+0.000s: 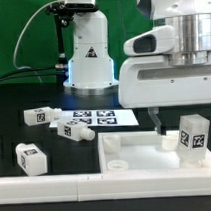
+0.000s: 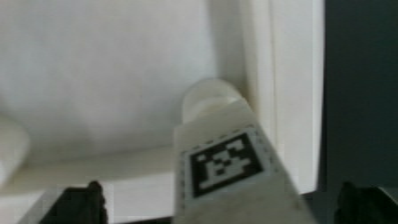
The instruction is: Assemble one leg
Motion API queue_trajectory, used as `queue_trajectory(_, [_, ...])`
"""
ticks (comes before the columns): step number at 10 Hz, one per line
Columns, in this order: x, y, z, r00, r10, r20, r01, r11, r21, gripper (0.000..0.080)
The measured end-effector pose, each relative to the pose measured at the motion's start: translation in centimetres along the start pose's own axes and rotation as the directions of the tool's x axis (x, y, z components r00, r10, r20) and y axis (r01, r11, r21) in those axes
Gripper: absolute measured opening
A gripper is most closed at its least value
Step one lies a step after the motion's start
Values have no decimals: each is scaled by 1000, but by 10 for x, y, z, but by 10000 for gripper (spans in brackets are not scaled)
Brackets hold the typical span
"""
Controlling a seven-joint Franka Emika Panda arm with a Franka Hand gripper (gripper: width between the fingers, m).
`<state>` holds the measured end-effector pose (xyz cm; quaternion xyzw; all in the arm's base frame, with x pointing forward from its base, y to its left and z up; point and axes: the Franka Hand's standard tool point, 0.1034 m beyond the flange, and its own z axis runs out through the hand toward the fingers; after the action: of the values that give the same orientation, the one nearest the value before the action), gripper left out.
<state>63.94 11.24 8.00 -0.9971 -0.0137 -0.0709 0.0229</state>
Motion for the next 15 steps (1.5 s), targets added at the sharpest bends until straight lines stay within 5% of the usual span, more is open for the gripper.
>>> queue_trajectory(2, [1,1,0,999,-53,-6,53,999,-4,649])
queue_trajectory(3, [1,1,0,999,-32,-6,32,999,-5,559])
queue_trajectory(4, [1,1,0,1000,-11,-6,11,1000,-4,376])
queue_trajectory(5, [1,1,0,1000,30,-6,-30,1000,-4,376])
queue_trajectory(6, [1,1,0,994,105,-6,-105,994,-3,285])
queue_trajectory(9, [-1,2,1,889,456,-45,-457,889,-8,285])
queue_trajectory(12, [-1,6,1,585,811,-35,-811,585,16,285])
queue_trajectory(15, [-4,6,2,125,991,43,-992,124,38,289])
